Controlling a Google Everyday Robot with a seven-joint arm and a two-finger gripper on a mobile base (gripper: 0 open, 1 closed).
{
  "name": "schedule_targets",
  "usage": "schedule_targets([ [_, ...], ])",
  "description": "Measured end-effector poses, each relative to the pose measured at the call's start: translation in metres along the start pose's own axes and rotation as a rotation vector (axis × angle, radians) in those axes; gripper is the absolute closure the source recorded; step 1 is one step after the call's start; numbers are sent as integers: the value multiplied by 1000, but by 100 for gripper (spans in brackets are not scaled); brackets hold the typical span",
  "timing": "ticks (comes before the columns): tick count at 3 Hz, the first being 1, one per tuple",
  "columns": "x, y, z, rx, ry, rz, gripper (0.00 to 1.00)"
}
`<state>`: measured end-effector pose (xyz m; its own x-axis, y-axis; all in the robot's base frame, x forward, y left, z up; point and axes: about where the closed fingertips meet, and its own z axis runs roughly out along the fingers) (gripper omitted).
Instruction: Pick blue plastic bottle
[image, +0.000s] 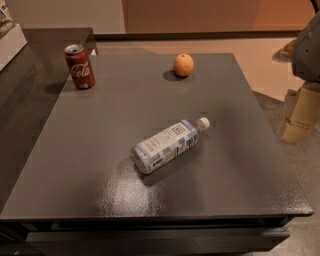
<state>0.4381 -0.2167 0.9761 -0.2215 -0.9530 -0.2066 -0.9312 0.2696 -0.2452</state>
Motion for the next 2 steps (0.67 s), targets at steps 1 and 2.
schedule_targets([
  [1,0,0,0,0,0,0,0],
  [2,-6,0,0,-1,1,-27,0],
])
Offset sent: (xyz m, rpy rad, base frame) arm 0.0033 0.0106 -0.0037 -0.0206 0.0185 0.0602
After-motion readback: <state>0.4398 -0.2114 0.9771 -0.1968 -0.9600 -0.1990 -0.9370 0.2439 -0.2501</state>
